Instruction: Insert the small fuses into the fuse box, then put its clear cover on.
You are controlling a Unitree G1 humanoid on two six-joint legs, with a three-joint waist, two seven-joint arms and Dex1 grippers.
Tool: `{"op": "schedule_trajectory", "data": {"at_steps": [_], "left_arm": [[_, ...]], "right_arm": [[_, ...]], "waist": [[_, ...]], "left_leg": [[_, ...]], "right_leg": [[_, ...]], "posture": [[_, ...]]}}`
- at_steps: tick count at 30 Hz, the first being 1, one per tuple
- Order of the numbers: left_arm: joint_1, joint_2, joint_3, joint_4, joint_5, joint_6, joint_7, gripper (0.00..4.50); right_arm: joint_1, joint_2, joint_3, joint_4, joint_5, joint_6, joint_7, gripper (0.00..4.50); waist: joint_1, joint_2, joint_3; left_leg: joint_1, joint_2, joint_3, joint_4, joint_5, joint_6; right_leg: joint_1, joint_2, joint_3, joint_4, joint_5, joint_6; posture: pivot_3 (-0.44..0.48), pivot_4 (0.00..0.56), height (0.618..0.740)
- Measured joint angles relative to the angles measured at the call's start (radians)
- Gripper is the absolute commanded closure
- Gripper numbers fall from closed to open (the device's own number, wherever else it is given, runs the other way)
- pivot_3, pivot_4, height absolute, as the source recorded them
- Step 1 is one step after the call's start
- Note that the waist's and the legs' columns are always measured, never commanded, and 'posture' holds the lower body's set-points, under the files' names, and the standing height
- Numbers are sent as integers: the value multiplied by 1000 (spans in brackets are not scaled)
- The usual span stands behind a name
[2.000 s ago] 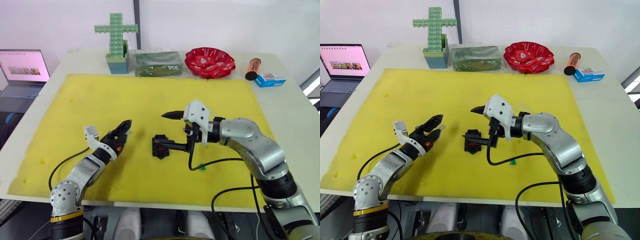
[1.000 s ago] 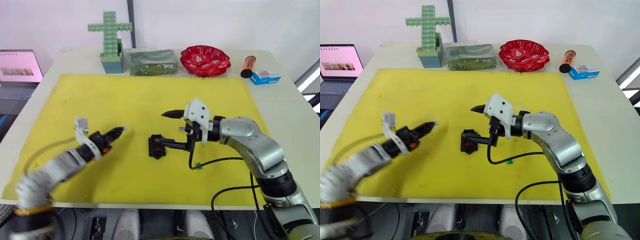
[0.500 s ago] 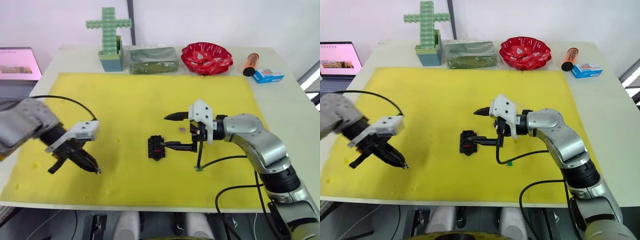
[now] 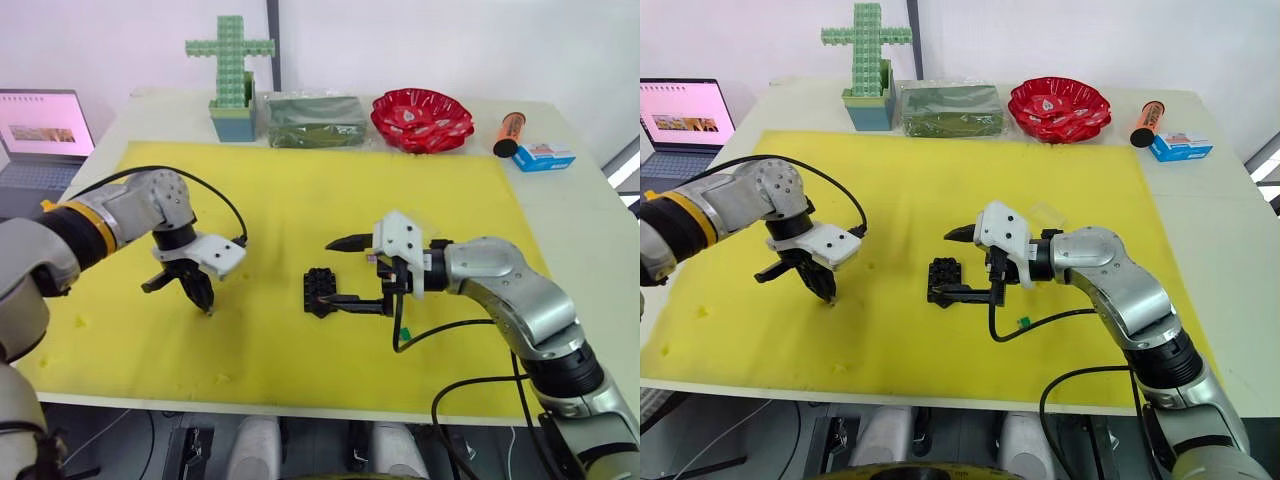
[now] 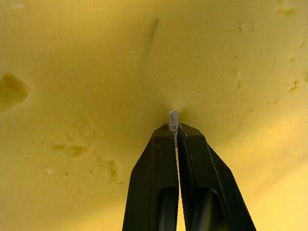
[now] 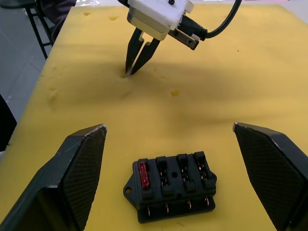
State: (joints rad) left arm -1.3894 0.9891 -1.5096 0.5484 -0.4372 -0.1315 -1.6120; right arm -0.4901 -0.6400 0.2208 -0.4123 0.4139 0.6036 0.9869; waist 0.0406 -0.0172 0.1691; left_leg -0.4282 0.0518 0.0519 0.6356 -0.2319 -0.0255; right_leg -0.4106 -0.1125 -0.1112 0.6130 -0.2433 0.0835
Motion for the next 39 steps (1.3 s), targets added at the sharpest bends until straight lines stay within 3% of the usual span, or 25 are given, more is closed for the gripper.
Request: {"op": "schedule_trajectory", "data": {"at_steps": [5,14,18,21,25,28,32,34,39], "left_arm": [[0,-20,-8,30,-8,-36,0,3133],[0,-17,21,59,-17,-37,0,40],[1,14,73,29,-29,-1,1,40],[4,101,147,-64,-65,67,2,40],[75,220,314,-147,-99,185,1,40],[157,290,488,-198,-159,369,3,40],[317,408,783,-256,-358,779,73,40],[537,487,979,-307,-562,1027,175,40],[1025,500,1323,-318,-1033,1389,476,40]], "right_arm": [[16,-10,5,-32,-3,-11,14,0],[15,-10,23,-37,-15,-90,77,0],[9,-9,48,-35,-19,-111,105,0],[-10,-8,59,-23,-30,-130,122,0],[-18,-7,78,-13,-39,-135,135,0],[-24,6,83,-13,-39,-139,135,0],[-21,33,86,-15,-35,-127,118,0],[-19,51,85,-17,-26,-111,108,0],[-21,85,86,-18,13,-58,88,0]], "waist": [[-1,0,0],[1,0,0],[-1,0,0],[-5,0,0],[-15,0,0],[-21,0,0],[-32,-1,0],[-39,0,0],[-48,-2,0]], "left_leg": [[0,0,-1,3,0,0],[0,0,-2,9,-2,3],[0,0,-3,10,-2,4],[0,0,-2,10,-3,5],[0,0,-3,10,-3,5],[0,0,-3,11,-3,5],[1,0,-3,10,-3,6],[3,0,-2,10,-4,7],[5,0,-5,10,-4,6]], "right_leg": [[1,0,0,1,0,0],[4,0,0,3,0,0],[4,0,0,3,0,0],[3,0,0,4,-1,1],[3,0,0,7,-1,2],[3,0,0,8,-1,2],[4,0,1,9,-5,8],[3,-2,2,12,-5,8],[4,-3,3,17,-7,7]], "posture": [[0,150,740],[0,150,740],[0,150,740],[0,150,740],[0,150,740],[0,150,740],[0,150,740],[0,150,740],[0,150,740]]}}
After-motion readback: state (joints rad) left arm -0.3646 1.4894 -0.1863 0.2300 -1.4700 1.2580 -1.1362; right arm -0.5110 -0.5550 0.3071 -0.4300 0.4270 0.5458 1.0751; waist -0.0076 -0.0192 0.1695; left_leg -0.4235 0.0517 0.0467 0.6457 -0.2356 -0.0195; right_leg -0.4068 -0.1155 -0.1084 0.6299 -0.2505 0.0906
